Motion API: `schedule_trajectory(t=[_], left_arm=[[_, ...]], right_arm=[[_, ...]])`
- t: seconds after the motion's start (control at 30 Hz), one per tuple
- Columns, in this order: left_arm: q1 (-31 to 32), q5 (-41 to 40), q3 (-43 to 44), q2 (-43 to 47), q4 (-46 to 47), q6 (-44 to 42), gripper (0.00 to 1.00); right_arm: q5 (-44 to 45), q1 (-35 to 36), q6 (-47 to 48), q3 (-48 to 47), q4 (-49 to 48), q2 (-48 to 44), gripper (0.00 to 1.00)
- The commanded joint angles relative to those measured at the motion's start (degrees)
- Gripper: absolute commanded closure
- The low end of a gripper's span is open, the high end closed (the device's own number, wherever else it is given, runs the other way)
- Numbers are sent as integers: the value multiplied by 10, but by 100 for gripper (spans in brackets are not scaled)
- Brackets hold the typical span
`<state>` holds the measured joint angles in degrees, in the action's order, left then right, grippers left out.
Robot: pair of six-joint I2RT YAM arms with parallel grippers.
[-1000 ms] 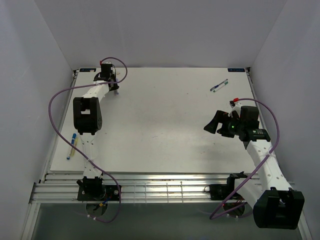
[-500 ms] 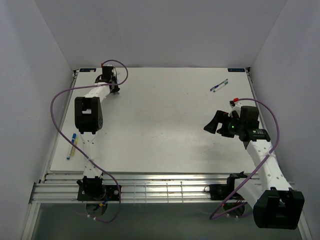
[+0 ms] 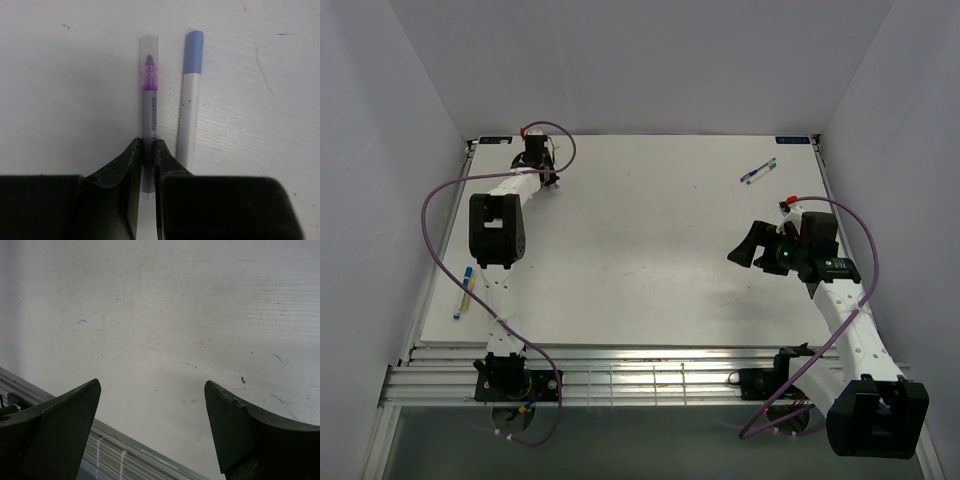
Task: Open the pen caps
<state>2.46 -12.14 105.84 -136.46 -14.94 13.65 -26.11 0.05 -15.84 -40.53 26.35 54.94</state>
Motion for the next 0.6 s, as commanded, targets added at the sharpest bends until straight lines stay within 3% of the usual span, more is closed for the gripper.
schedule_trajectory(t=[0.0,0.07,0.33,0.43,0.53,0.57], left_arm=[[-15,-34,-44,14,-44,23,91],[-16,-38,-56,30,-39,27,100],[-15,-10,-99,178,-65,69,100],[-14,58,-162,262,-67,108,100],[-11,169,-235,333,-34,135,100],[-10,244,-296,381,-14,152,100]], right_arm=[[-13,-1,12,-14,-21,-1,10],[-16,-1,12,-16,-20,3,10],[5,-1,0,-31,-12,22,10],[23,52,-32,-35,-18,23,10],[47,123,-74,-32,-46,18,10],[46,139,-86,-30,-57,22,10]])
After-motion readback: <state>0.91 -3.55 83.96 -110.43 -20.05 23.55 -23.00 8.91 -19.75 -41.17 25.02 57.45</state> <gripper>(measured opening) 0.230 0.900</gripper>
